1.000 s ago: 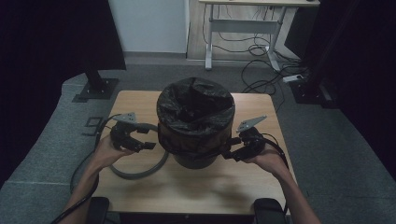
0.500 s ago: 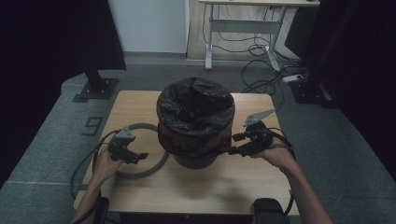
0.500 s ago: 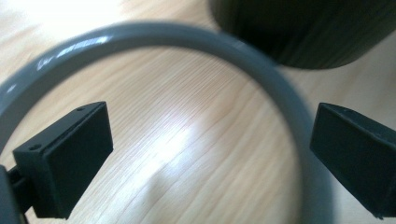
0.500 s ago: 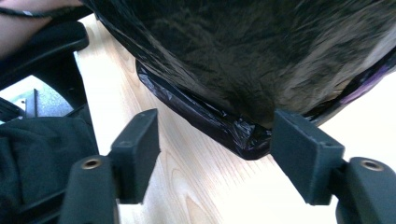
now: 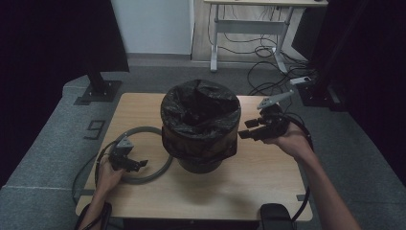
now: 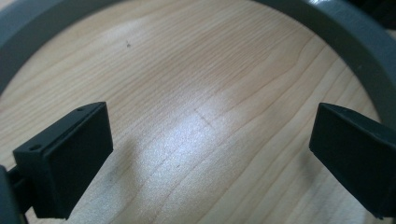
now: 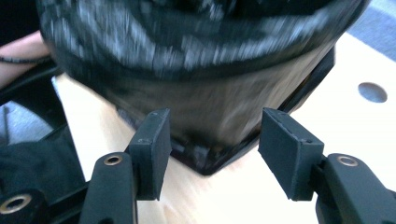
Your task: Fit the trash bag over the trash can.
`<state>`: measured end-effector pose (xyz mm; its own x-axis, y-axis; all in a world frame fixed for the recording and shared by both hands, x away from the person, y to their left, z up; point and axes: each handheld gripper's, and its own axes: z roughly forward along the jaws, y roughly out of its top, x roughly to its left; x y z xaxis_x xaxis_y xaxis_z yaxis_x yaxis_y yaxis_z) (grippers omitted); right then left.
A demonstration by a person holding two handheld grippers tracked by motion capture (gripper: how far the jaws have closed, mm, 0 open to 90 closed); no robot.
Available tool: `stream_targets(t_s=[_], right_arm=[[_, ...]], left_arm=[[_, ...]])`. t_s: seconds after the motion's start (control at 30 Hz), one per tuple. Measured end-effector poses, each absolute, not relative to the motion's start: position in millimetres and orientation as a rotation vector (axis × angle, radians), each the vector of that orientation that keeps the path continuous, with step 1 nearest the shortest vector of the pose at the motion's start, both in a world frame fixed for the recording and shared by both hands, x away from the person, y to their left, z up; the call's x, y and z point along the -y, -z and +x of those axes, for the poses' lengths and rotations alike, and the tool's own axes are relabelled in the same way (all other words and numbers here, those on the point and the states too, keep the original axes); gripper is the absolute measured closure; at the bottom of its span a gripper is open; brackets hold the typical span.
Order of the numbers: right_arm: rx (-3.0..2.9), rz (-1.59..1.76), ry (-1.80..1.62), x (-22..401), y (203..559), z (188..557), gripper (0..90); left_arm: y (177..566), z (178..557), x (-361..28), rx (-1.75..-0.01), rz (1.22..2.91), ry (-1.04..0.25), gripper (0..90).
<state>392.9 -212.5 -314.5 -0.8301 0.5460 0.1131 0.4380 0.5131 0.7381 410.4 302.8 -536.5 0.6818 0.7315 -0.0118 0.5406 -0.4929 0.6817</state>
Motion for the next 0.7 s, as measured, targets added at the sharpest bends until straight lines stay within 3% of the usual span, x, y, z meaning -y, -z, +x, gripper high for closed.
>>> stream_targets(t_s=[0.27, 0.57, 0.7], right_arm=[[-2.527, 0.849, -1.257, 192, 281, 414, 39.8], [-2.532, 0.893, -1.164, 148, 265, 451, 75.7], [-2.517, 0.901, -1.157, 130, 261, 469, 79.4]], left_arm=[[546, 412, -305, -0.988, 2.258, -0.370, 0.0], [548, 411, -307, -1.012, 2.235, -0.368, 0.0], [548, 411, -307, -1.020, 2.231, -0.371, 0.0]])
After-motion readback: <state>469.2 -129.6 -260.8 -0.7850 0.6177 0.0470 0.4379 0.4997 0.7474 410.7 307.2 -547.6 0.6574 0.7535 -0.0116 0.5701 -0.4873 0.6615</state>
